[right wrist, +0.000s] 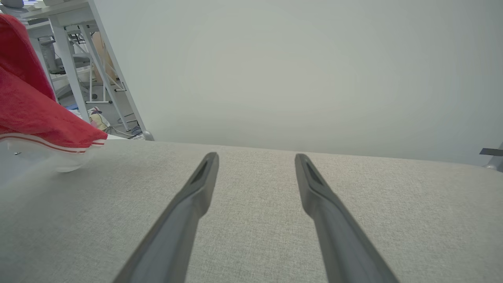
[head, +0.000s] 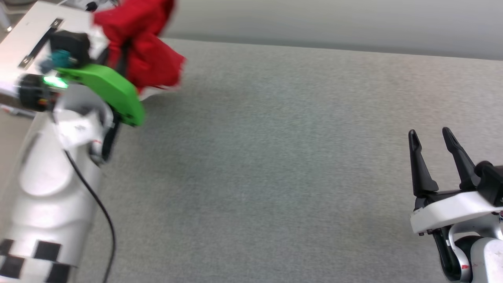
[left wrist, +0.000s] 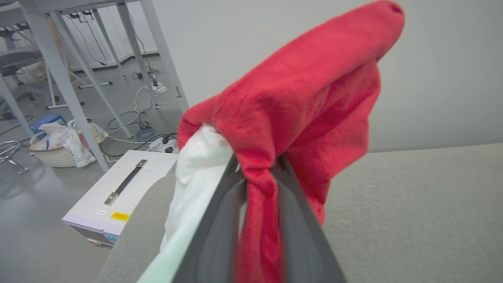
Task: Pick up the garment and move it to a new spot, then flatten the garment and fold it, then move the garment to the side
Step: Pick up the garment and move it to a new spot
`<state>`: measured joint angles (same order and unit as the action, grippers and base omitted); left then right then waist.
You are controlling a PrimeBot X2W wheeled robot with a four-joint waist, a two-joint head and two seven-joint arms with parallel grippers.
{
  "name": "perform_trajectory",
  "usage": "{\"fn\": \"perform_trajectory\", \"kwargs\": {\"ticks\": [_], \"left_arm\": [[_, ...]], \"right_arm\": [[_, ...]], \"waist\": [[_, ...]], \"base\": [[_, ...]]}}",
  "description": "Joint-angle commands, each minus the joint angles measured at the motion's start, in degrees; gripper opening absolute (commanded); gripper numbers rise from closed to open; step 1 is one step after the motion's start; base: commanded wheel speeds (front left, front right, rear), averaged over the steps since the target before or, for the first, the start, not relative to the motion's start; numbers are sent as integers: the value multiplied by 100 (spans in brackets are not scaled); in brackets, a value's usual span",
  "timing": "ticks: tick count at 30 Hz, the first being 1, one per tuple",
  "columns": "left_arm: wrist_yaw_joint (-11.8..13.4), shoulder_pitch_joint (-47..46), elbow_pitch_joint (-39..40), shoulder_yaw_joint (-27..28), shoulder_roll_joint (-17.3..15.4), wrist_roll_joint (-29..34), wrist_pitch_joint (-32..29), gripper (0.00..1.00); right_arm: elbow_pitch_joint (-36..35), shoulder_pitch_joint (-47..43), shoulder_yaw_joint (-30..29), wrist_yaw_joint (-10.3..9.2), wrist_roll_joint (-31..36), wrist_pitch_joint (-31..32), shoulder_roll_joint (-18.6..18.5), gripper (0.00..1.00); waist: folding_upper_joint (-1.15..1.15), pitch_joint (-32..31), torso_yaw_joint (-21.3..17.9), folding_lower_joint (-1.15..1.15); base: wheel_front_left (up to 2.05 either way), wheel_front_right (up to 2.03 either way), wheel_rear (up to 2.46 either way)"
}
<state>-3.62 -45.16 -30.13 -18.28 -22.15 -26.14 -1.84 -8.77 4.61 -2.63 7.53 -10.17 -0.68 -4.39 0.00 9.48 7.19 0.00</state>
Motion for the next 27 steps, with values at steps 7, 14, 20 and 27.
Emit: {"fn": "perform_trajectory", "kwargs": {"ticks": [7, 14, 20, 27], "left_arm": [[-94, 696, 1205, -615, 715, -37, -116, 0], [-63, 1534, 1723, -1067, 990, -134, -242, 0], [36, 2487, 1691, -1465, 1055, -197, -430, 0], [132, 2999, 1456, -1655, 1146, -260, -399, 0]], "right_arm": [[-185, -228, -246, -4, 39, 84, 73, 100], [-350, -345, -498, -4, -5, 80, 125, 100], [-346, -315, -527, -4, -43, 61, 143, 100], [-253, -176, -348, -4, -38, 54, 149, 100]], "waist": [[0, -252, -1003, 0], [0, 91, -1113, 0], [0, 352, -887, 0], [0, 345, -757, 0]], "base": [[0, 0, 0], [0, 0, 0], [0, 0, 0], [0, 0, 0]]}}
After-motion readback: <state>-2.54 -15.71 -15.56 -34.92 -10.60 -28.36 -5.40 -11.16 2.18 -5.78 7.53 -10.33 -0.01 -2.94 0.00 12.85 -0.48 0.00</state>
